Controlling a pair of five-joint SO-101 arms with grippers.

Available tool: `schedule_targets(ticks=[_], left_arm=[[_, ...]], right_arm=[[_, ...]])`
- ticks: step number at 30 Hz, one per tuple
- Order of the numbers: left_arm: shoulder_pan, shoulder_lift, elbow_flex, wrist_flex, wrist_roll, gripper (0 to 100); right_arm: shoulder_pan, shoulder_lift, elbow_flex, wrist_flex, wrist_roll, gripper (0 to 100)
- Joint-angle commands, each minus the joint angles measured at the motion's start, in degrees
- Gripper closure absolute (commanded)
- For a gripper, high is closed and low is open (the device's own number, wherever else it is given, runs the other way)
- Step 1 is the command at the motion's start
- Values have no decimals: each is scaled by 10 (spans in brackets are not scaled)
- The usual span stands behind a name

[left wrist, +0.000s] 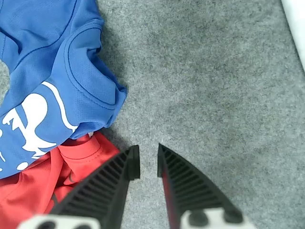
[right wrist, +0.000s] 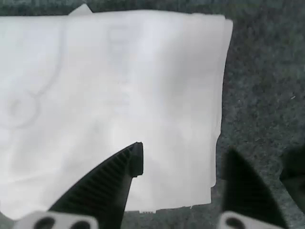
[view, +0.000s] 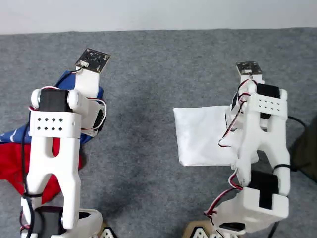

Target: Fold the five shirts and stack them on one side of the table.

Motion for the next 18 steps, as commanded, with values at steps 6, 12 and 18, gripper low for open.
schedule_targets(ticks=[6, 12, 18], left_arm=[[4, -24, -5, 11, -7, 929], [4, -25, -4, 11, -7, 930], [4, -25, -4, 11, -7, 930]], right_arm=[[10, 37, -9, -31, -20, 647], [7, 105, -10, -34, -21, 647], [4, 151, -15, -41, -22, 647]])
